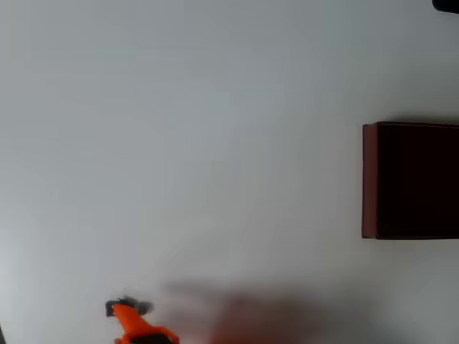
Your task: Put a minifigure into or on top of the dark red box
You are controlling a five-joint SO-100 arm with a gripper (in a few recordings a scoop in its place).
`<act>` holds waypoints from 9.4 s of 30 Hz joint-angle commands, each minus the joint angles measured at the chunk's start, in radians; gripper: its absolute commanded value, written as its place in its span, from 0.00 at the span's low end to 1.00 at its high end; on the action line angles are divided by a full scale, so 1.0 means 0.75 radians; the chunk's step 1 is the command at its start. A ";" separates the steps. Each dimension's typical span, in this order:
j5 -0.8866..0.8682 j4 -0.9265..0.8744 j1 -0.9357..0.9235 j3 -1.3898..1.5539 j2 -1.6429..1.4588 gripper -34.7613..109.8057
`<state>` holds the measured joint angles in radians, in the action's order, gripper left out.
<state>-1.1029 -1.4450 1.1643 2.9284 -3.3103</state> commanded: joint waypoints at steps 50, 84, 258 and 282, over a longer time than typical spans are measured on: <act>0.943 -0.145 -1.248 -2.058 2.238 0.40; 0.475 -0.110 -0.571 -0.984 1.511 0.40; 1.027 -0.280 -1.340 -1.489 1.317 0.25; 1.209 -0.462 -2.632 -3.180 3.234 0.25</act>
<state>-0.1718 -1.7043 -0.7716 0.8330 -1.0523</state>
